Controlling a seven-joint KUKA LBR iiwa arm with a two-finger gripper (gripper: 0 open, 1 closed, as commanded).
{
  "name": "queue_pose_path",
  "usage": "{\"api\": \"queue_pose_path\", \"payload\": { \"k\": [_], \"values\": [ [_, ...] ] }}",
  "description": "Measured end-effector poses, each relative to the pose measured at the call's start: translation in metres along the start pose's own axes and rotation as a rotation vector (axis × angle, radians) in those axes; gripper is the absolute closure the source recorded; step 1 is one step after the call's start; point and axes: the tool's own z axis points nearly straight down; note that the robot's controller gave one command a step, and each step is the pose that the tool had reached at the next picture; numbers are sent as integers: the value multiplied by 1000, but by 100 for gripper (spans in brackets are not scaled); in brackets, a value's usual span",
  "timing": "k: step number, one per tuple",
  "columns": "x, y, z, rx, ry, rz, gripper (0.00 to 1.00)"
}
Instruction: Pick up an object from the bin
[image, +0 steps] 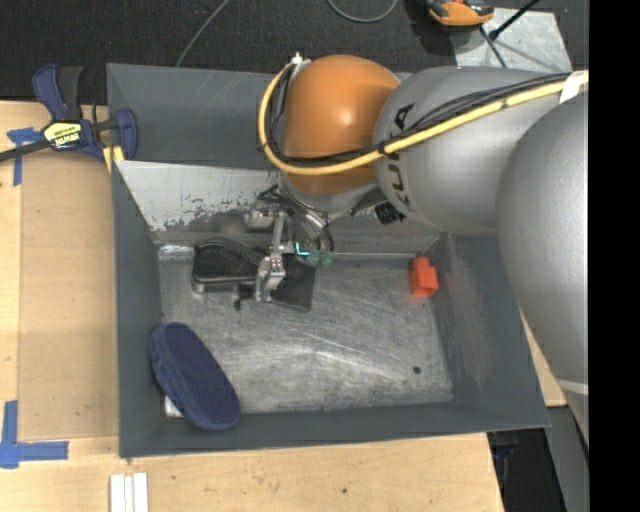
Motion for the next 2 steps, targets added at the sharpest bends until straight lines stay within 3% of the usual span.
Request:
{"api": "queue_pose_path", "payload": {
  "k": [1, 2],
  "values": [
    [-11, -15, 62, -1, -28, -168, 0],
    [-16, -15, 58, -4, -49, -165, 100]
  ]
}}
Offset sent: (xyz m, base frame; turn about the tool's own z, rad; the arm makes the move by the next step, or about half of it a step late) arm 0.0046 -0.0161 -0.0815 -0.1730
